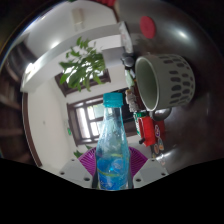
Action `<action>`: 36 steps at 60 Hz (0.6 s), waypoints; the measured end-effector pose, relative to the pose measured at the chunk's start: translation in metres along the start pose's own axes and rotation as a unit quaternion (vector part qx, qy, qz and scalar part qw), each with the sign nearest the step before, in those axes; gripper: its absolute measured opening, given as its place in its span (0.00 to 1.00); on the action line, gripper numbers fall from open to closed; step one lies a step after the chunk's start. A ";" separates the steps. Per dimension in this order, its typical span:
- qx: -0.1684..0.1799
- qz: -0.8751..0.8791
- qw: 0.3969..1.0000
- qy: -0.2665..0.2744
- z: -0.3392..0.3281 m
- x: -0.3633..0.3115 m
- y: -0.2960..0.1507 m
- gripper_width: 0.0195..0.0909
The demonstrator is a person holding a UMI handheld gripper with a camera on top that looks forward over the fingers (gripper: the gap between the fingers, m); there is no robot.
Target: Pour water
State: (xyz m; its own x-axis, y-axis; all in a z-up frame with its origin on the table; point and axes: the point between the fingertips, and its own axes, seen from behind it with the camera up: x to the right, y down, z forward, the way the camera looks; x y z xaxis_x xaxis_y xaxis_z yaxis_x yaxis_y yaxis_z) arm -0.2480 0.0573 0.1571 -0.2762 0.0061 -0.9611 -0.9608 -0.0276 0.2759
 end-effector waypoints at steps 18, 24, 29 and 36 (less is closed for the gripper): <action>0.048 0.147 0.988 -0.005 -0.001 0.003 -0.025 0.30; 0.040 0.126 0.991 0.002 -0.001 0.005 -0.022 0.30; 0.033 0.107 0.994 0.009 -0.004 0.009 -0.016 0.30; -0.018 -0.034 0.999 0.035 -0.005 0.014 0.013 0.29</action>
State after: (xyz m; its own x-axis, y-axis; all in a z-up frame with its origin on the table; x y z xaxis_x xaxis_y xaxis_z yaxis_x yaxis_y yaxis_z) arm -0.2638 0.0520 0.1474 -0.2060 -0.0602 -0.9767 -0.9756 -0.0645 0.2098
